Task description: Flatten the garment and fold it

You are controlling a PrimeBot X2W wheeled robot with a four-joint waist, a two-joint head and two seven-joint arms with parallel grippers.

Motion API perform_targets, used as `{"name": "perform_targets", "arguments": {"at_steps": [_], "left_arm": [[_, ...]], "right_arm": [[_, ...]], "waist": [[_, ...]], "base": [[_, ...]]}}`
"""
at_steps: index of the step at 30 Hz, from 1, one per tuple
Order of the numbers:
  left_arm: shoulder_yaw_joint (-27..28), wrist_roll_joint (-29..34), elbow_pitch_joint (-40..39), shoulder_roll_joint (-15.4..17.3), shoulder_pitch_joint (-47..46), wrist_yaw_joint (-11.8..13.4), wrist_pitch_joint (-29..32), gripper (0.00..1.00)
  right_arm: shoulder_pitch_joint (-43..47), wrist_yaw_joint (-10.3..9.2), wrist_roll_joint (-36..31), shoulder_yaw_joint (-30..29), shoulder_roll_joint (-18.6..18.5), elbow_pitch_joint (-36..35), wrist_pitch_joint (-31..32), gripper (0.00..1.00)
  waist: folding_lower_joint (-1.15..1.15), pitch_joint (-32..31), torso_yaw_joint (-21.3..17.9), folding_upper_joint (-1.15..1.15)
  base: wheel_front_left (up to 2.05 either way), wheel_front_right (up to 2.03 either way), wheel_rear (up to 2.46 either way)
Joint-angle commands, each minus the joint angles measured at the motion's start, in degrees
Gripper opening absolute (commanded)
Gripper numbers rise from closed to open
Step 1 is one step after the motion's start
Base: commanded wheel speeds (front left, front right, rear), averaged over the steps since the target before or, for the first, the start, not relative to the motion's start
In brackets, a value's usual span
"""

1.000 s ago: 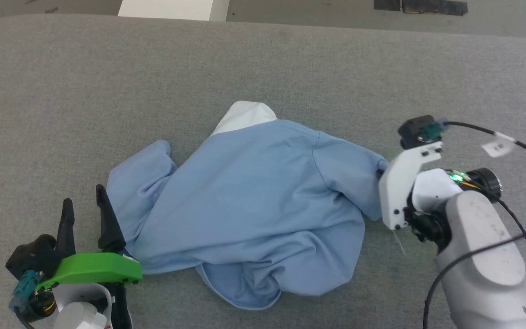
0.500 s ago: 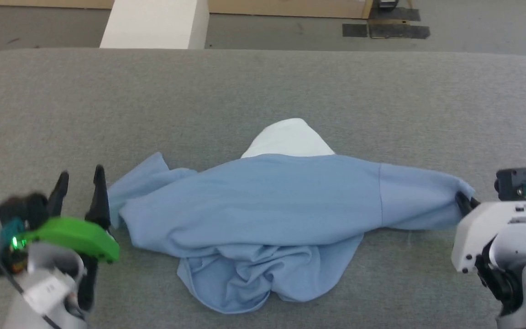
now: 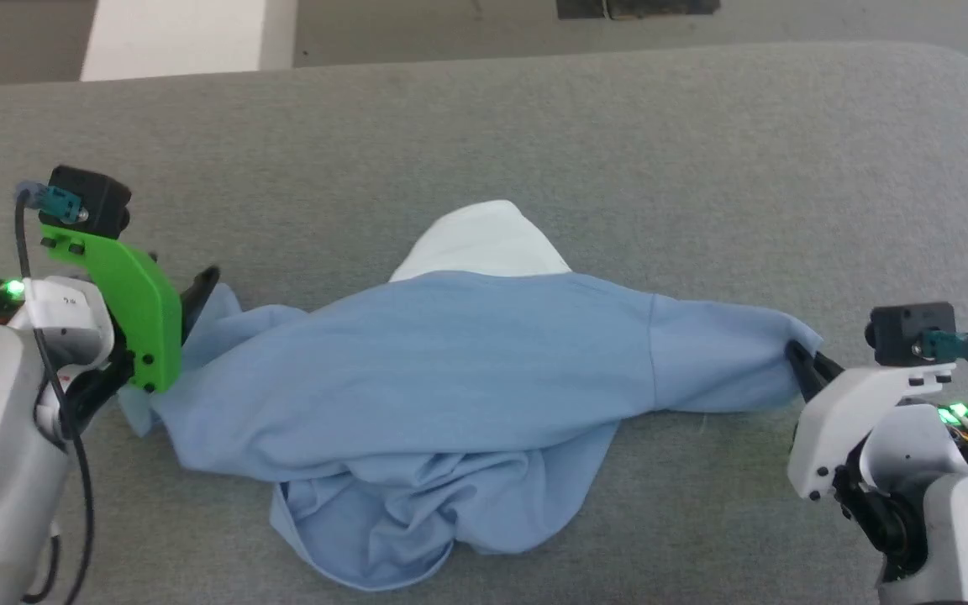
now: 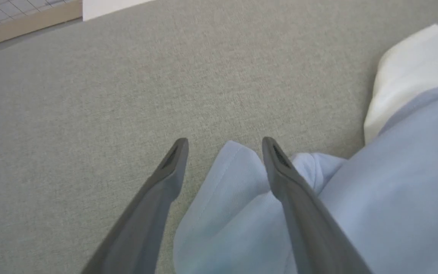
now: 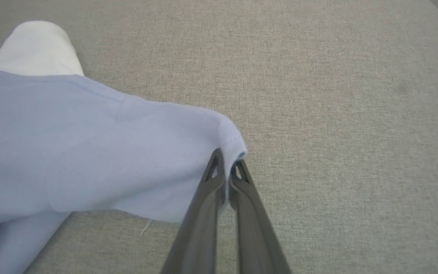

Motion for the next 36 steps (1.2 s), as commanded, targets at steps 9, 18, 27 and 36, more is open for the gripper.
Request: {"name": "perform_targets", "arguments": {"at_steps": [9,18,27,36], "left_arm": [[-4.16,-6.80,3.22,3.60,-2.60,-0.21,10.34,1.00],[-6.06,-7.86,4.15,4.25,-3.21,1.04,17.49,0.00],[-5.14,-2.37,3.18,5.99,-8.70,0.77,7.02,0.00],[0.49,2.53,2.92,6.44,-18.58,4.05,-9.32,0.00]], "right_arm": [[-2.89,-0.08,1.22,2.46,0.18,0.77,-1.76,0.00],[-4.09,-0.08,2.05,3.43,0.19,1.44,-2.38,0.00],[-9.95,-0.08,1.30,6.28,-3.49,0.93,0.19,0.00],[-27.17,-0.08,3.19,11.31,-14.67,4.31,4.73,0.00]], "waist": [[0.00,4.74,-4.06,0.00],[0.00,5.93,-4.13,0.00],[0.00,6.75,-3.66,0.00],[0.00,8.90,-2.38,0.00]], "base": [[0.00,0.00,0.00],[0.00,0.00,0.00],[0.00,0.00,0.00],[0.00,0.00,0.00]]}}
